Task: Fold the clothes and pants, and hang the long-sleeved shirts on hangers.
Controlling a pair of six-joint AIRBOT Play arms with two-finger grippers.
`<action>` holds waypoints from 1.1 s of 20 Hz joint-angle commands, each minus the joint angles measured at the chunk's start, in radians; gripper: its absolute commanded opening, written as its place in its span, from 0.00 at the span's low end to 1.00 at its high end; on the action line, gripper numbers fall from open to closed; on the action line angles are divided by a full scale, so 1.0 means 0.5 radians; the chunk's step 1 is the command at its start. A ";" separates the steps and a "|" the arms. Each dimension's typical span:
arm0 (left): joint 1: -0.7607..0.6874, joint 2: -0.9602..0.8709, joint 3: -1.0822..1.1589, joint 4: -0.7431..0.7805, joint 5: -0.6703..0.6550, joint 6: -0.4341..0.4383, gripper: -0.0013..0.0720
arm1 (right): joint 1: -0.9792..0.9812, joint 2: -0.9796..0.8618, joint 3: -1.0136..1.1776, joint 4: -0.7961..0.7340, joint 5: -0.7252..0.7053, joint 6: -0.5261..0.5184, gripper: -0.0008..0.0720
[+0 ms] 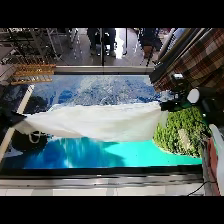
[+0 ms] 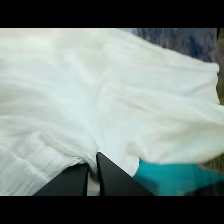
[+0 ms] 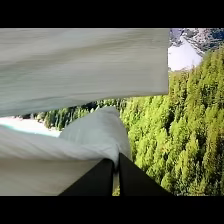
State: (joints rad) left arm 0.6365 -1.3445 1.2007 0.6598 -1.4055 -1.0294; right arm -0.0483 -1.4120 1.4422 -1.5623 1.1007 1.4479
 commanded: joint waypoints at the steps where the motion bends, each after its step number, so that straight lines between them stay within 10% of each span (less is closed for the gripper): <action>1: -0.252 0.010 -0.343 0.135 0.182 -0.021 0.44 | -0.098 -0.326 0.021 0.043 -0.359 0.122 0.74; 16: 0.368 0.533 -0.925 0.388 0.008 -0.279 0.69 | -0.986 0.079 -0.607 0.855 0.611 -0.126 0.82; 22: 0.368 0.961 -1.583 0.296 0.471 -0.280 0.69 | -0.988 0.077 -1.085 1.293 0.229 -0.200 0.79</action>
State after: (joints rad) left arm 0.8185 -0.9554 0.5449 0.8295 -1.2911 -1.1633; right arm -0.5404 -1.3766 1.0000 -1.0367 1.3029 1.3796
